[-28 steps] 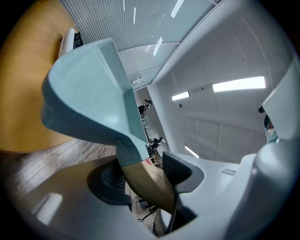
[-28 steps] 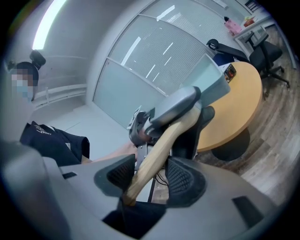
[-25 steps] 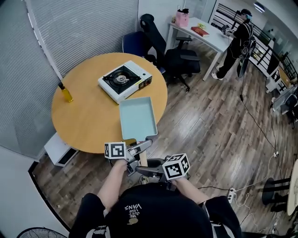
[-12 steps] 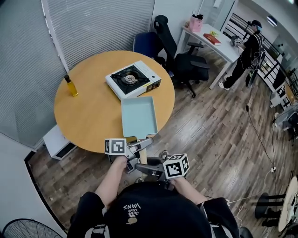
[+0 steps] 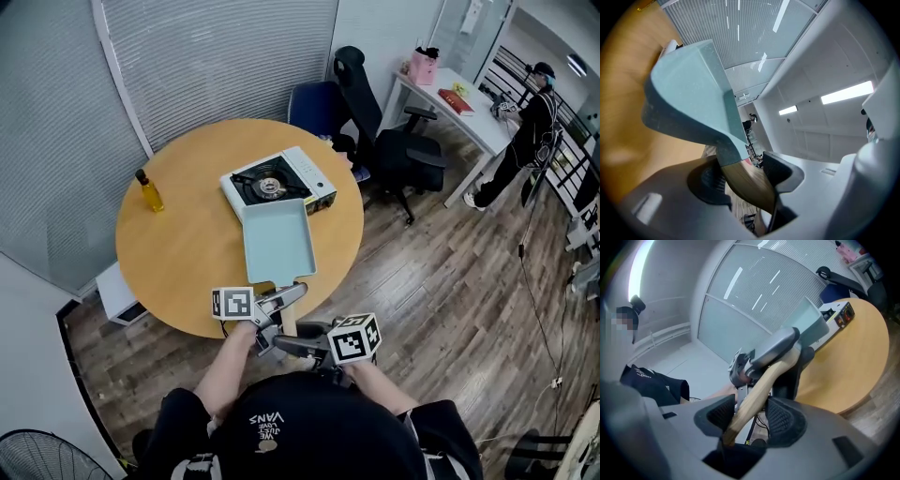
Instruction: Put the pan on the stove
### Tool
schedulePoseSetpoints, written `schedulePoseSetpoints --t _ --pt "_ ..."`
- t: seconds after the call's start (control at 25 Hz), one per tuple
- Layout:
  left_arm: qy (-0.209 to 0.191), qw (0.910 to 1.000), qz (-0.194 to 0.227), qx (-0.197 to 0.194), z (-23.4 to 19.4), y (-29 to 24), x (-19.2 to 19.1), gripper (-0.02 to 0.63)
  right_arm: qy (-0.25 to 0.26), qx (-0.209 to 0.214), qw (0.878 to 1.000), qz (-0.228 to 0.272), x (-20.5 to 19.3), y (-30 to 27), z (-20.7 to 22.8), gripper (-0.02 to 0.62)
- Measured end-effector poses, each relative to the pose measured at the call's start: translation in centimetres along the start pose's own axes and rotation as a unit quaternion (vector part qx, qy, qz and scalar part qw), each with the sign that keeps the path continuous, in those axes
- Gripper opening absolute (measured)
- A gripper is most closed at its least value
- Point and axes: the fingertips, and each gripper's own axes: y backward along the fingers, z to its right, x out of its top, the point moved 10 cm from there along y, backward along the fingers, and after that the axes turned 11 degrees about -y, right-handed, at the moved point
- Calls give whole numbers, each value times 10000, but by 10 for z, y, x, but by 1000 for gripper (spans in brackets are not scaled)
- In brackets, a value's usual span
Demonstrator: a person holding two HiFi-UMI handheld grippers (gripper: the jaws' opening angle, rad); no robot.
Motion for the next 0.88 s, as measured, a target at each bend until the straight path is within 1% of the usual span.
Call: schedulePoseSetpoints --t 0.24,0.48,0.68,0.88 --pt "78 9987 426 279 -24 -48 24 213 100 165 9985 -506 57 31 39 198" --pt "70 9940 884 637 -41 -88 45 213 215 422 9939 -992 108 56 71 198" --pt "43 9899 1093 906 -49 -106 58 213 273 622 9897 -1263 136 67 88 198" --pt "182 9860 1263 1074 -62 -106 73 213 166 797 9880 -1315 158 59 99 198"
